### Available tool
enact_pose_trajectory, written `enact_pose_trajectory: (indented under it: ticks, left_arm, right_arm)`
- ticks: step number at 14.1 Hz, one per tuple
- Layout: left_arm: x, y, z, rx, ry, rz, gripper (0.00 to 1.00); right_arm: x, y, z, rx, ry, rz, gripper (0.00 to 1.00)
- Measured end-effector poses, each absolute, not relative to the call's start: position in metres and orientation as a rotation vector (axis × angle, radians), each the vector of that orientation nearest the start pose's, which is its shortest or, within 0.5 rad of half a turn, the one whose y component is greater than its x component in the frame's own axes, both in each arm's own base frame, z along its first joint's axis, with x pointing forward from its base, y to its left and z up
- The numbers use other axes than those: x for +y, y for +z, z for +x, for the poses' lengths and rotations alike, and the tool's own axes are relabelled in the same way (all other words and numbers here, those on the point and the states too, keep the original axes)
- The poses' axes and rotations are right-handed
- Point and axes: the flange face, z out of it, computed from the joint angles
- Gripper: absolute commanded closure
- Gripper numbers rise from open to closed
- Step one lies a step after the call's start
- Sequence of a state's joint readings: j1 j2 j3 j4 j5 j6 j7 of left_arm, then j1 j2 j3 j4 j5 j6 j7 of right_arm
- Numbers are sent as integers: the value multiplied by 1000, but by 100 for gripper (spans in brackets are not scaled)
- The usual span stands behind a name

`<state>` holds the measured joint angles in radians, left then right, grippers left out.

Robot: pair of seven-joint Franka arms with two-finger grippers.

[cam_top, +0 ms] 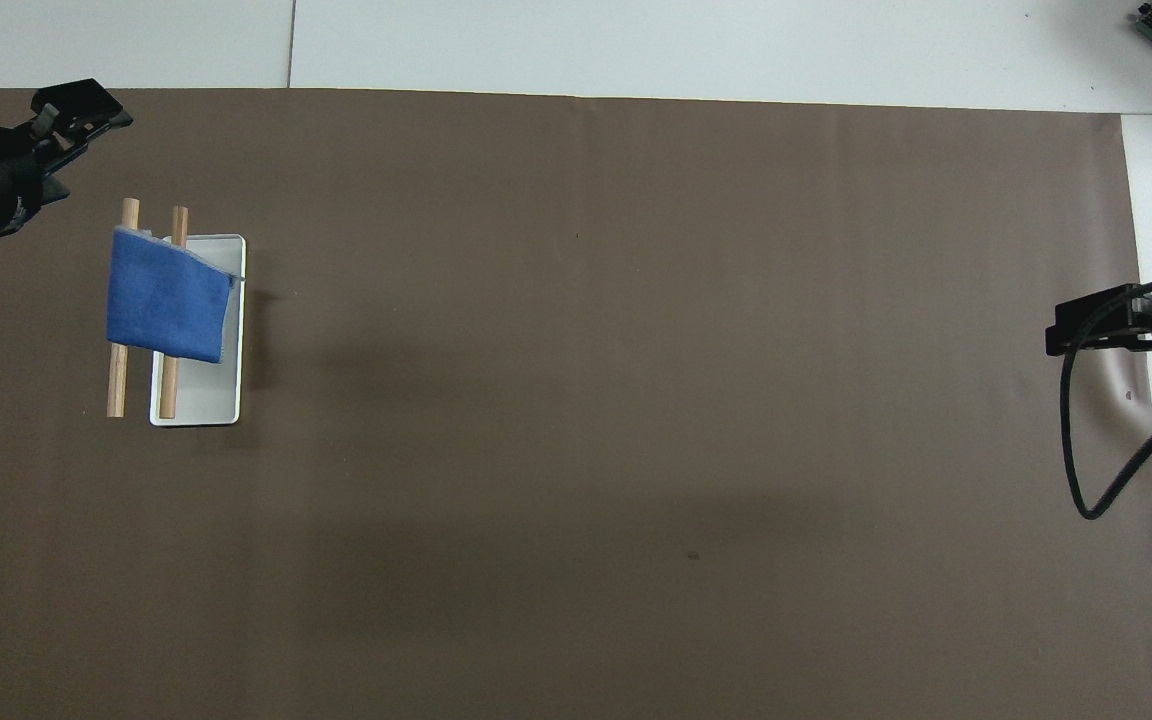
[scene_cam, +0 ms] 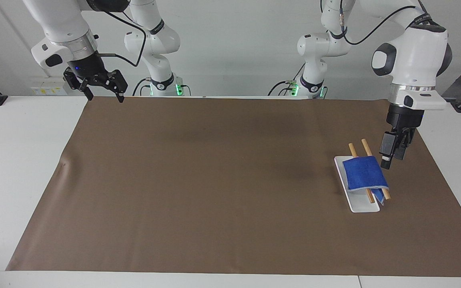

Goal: Right arm passes towel to left arm to hang

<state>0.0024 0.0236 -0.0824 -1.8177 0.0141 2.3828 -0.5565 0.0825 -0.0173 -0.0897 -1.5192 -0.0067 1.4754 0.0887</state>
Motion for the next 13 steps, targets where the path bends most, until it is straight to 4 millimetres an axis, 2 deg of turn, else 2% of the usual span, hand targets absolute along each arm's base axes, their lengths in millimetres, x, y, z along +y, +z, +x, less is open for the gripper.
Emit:
enact_pose_trajectory:
  ticks: [3,6,9,13]
  left_arm:
    - [-49,609,594,-395,-644,-3126,0]
    - [-52,643,577,-137,-454,-3142,0]
    - [-50,653,565,44,-309,-3139,0]
    - [-33,648,553,261,-124,-3126,0]
  right_arm:
    - [-6,648,539,153,47,-3144,0]
    - [-7,647,539,156,52,-3144,0]
    - [-7,646,539,158,55,-3144,0]
    - [-9,645,539,163,57,-3143,0]
